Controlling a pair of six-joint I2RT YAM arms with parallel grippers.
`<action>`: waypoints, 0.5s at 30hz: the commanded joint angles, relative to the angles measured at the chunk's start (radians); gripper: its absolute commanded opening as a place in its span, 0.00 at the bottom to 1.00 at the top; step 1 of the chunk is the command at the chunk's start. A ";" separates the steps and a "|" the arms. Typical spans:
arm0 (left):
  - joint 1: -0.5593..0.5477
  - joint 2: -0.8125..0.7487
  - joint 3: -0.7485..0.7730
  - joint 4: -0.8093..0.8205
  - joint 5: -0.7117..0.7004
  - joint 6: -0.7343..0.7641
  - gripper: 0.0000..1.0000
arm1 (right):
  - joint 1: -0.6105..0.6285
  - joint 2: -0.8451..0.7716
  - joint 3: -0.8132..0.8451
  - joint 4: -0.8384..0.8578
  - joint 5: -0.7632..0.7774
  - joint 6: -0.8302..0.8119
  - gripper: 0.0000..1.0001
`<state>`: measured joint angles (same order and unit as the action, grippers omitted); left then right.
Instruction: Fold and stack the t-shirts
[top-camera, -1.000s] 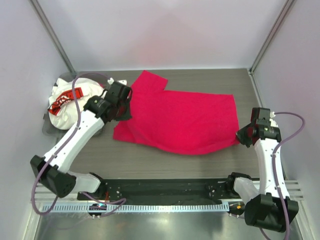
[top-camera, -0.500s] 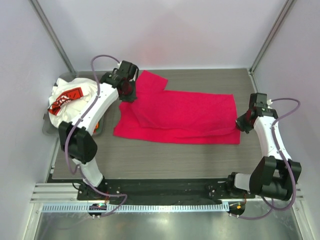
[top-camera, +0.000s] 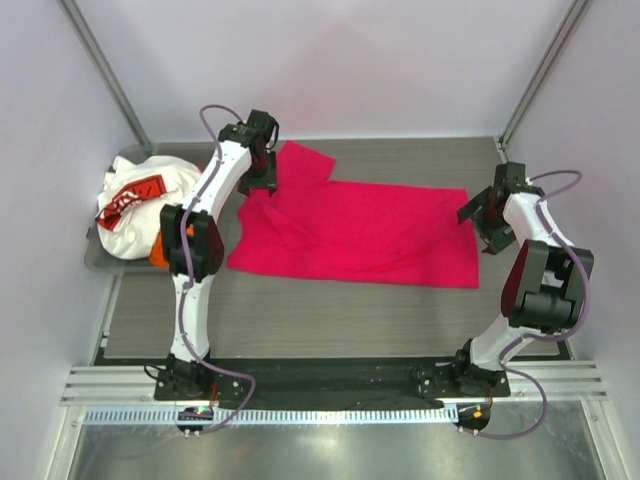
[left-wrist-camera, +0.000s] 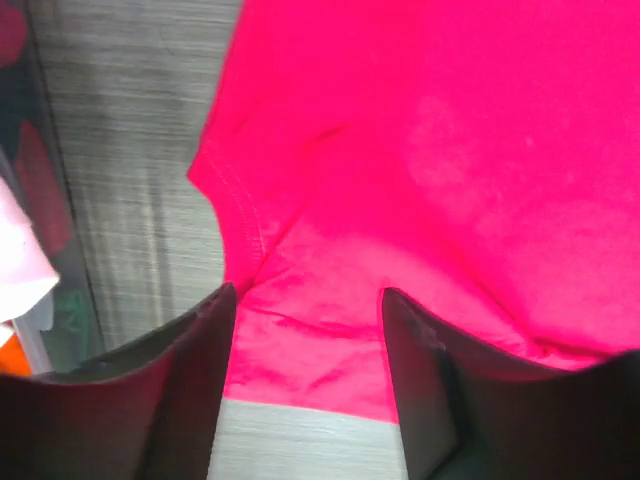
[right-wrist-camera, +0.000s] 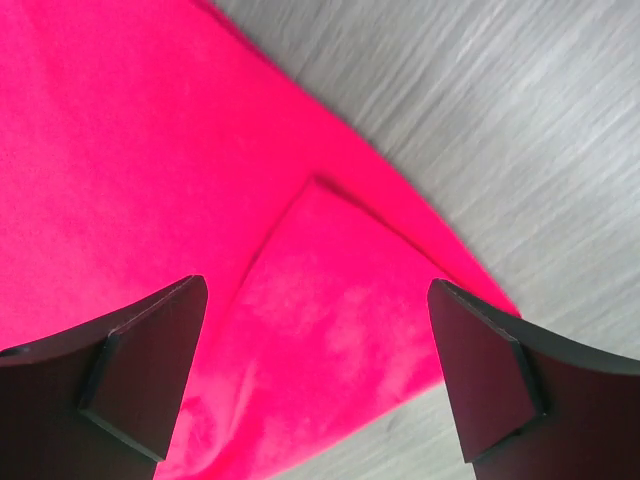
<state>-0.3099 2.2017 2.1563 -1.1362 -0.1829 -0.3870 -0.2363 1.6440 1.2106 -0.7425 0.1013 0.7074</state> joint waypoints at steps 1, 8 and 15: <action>0.031 0.000 0.117 -0.149 0.023 -0.015 0.64 | -0.037 -0.036 0.044 -0.014 0.003 -0.045 1.00; 0.032 -0.524 -0.519 0.151 0.017 -0.156 0.90 | -0.038 -0.369 -0.270 0.020 -0.040 -0.013 1.00; 0.041 -0.890 -1.128 0.522 0.066 -0.413 0.88 | -0.040 -0.489 -0.522 0.077 -0.087 -0.028 0.97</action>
<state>-0.2741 1.3453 1.1881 -0.8322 -0.1528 -0.6453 -0.2768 1.1488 0.7345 -0.7128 0.0456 0.6899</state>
